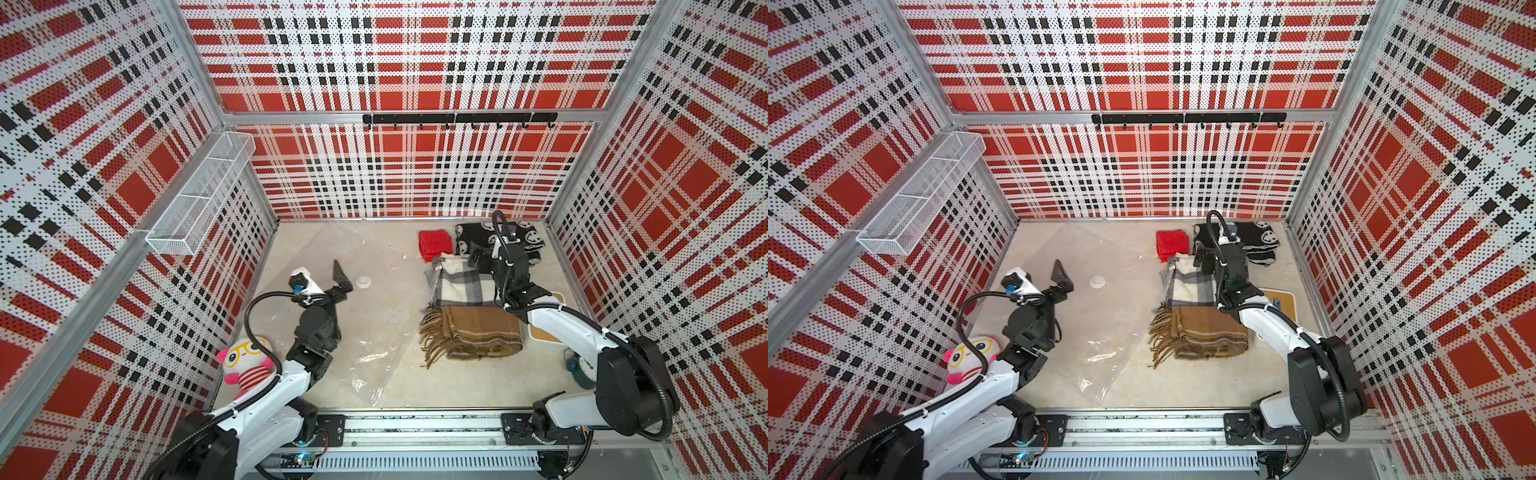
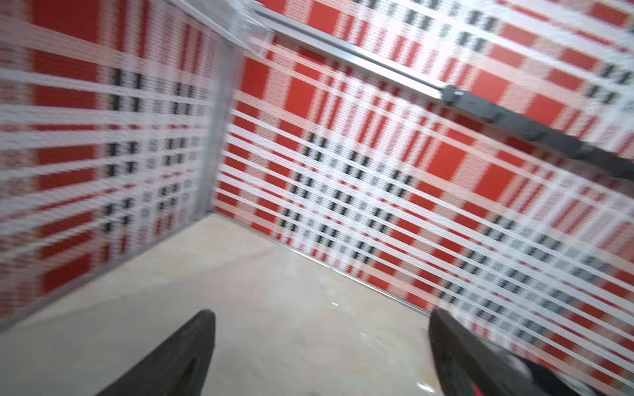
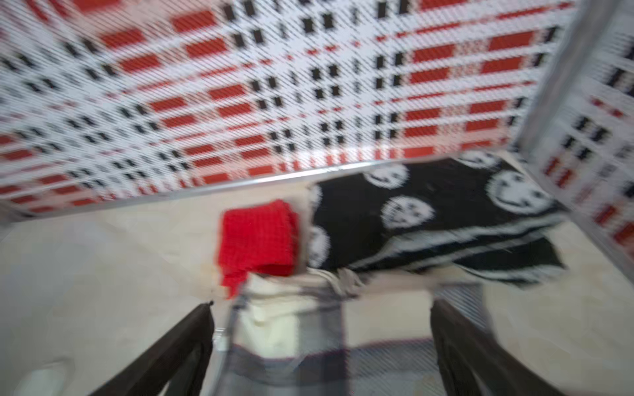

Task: Take the scarf out of the vacuum bag
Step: Reset both arms

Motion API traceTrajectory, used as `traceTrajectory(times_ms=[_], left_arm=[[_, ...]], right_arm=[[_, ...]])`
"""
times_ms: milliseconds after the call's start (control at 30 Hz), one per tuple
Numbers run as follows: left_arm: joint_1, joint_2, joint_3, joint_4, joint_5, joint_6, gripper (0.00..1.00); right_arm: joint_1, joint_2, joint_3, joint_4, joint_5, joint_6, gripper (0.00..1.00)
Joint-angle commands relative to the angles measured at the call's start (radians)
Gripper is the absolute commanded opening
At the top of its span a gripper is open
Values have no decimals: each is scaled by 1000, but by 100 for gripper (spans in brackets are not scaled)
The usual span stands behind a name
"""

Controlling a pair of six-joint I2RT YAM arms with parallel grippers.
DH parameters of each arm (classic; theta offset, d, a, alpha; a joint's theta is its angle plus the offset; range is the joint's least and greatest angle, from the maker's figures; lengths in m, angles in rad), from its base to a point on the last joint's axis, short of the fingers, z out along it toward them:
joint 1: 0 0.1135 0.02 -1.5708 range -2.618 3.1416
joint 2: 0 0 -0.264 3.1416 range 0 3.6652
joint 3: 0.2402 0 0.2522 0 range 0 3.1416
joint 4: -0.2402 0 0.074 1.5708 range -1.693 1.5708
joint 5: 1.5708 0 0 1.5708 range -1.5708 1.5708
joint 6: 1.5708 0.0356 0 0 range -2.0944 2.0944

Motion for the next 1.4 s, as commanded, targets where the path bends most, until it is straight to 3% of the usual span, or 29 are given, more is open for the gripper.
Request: traceTrajectory(times_ms=[0,67,133,200,267,333,400,467,567,667,733,800,1033,1367], left_arm=[[162,69,-75,108,119,95,95],[191,137,-73,137,19,121,98],[198,224,-78,241,48,150,99],[203,334,-58,279,51,181,100],[210,450,-50,377,41,181,99],[180,484,2,324,-18,239,98],[191,518,-33,435,11,253,98],[246,582,-81,605,121,228,98],[272,572,-56,527,168,200,98],[279,578,-51,523,182,199,98],[282,595,-79,566,216,206,98],[272,622,-97,654,218,226,98],[296,614,-73,589,331,230,98],[301,611,-76,591,339,225,98]], right_arm=[[-69,-45,-144,208,157,-177,98],[-75,-62,-278,431,160,-316,96],[-76,-62,-443,743,105,-433,92],[-93,-15,-525,975,83,-463,95],[-109,-27,-528,953,82,-388,95],[-133,-53,-511,863,40,-338,96],[-149,-71,-469,714,20,-319,96],[-175,-58,-431,614,12,-273,97],[-225,-18,-406,579,-50,-221,97],[-229,56,-420,646,-82,-228,98],[-235,157,-483,869,-81,-222,100],[-242,168,-526,946,-78,-208,100],[-248,168,-527,942,-60,-200,100],[-217,174,-519,938,-16,-228,100]])
